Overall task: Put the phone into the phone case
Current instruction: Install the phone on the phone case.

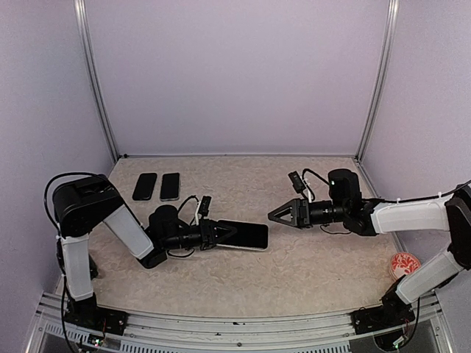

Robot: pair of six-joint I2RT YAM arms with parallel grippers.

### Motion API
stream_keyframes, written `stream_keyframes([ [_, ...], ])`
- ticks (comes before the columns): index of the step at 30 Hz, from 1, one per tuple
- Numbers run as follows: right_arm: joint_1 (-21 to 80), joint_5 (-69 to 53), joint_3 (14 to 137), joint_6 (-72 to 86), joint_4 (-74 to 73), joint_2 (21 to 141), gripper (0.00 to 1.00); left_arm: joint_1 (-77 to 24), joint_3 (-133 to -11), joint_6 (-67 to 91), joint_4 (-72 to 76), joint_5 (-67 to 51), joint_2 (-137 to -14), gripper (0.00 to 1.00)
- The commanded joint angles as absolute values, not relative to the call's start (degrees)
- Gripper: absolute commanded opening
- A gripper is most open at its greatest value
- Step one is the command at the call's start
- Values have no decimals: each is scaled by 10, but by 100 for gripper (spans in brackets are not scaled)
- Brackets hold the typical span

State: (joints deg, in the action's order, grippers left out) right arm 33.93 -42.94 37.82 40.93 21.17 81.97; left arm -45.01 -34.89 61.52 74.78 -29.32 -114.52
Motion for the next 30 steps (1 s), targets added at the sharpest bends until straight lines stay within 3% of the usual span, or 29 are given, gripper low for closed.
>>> stream_keyframes([
  [1,336,-406,374,351,177,787,89,-446,-350,611,778,-296,-1145,13],
  [2,336,-402,373,346,173,780,99,-446,-350,610,779,-298,-1144,13],
  [3,335,-397,371,341,169,774,100,-446,-350,610,781,-299,-1143,13],
  [16,334,-329,343,325,144,703,100,-449,-359,570,799,-337,-1104,14],
  [25,334,-372,352,283,131,693,99,-456,-378,527,767,-363,-1068,14],
  [30,334,-408,360,259,125,697,95,-458,-392,519,756,-383,-1058,14],
])
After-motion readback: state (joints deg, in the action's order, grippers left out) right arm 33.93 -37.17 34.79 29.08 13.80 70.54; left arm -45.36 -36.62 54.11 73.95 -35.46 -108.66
